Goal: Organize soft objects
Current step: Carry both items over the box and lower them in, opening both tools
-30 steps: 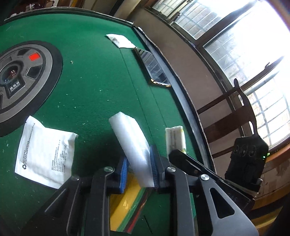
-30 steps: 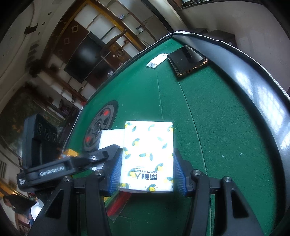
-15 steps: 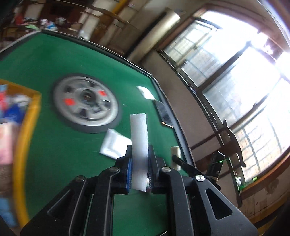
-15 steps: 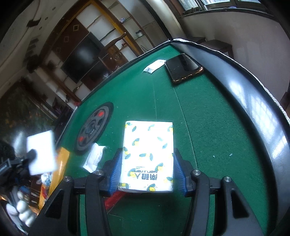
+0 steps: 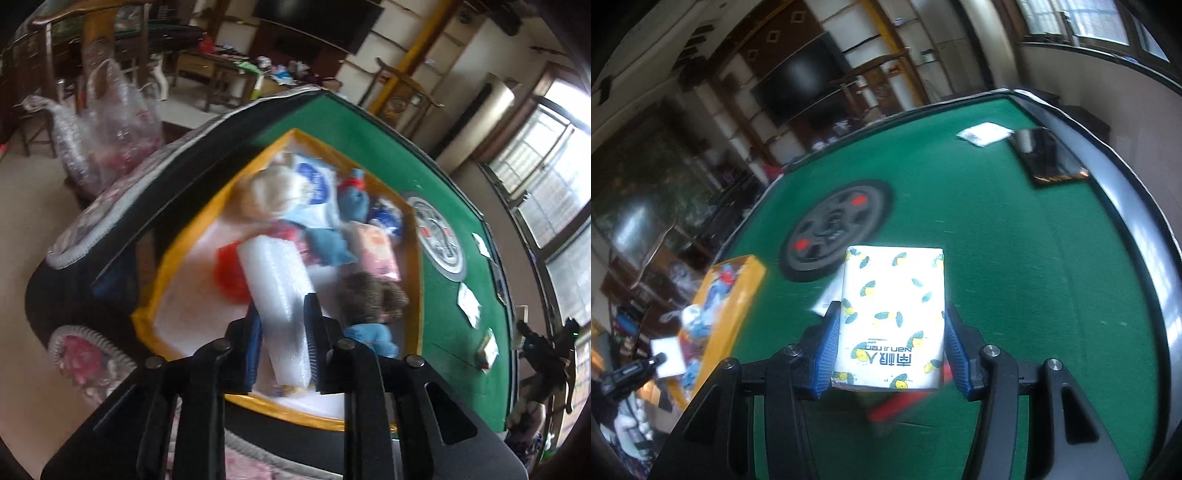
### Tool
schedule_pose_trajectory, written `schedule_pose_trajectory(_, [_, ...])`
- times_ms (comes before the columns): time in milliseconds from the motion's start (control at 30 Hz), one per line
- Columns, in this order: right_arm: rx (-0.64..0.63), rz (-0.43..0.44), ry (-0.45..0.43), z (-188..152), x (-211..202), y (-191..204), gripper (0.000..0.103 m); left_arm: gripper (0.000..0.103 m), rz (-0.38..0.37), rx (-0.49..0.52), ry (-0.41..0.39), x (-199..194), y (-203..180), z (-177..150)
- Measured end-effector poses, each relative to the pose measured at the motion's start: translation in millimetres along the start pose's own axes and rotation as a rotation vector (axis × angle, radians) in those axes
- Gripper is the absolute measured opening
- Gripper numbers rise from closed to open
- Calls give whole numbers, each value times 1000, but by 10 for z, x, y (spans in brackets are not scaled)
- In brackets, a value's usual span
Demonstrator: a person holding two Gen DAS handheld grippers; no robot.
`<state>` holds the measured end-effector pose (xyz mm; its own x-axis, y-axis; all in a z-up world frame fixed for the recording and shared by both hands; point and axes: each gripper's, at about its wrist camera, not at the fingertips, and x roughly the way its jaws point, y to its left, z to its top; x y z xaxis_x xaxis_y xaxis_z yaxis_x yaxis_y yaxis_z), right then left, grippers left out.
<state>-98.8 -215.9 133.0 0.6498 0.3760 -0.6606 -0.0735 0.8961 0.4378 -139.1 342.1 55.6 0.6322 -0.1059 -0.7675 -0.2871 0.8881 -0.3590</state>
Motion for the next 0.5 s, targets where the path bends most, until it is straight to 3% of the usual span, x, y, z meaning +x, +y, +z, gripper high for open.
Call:
schedule_pose_trajectory(100, [-83, 49, 27, 23, 99, 456, 48, 39, 140, 43, -12, 40, -29, -15])
schedule_pose_trajectory(133, [-103, 60, 34, 9, 129, 574, 48, 55, 178, 61, 1, 59, -18, -37])
schedule_pose_trajectory(167, [-132, 80, 46, -2, 172, 740, 48, 61, 194, 74, 18, 107, -2, -50])
schedule_pose_trajectory(300, [-218, 170, 103, -104, 390, 1318, 48, 61, 118, 52, 9, 98, 58, -78])
schedule_pose_trajectory(500, [-311, 313, 242, -349, 858, 2181, 48, 61, 90, 72, -134, -198, 49, -17])
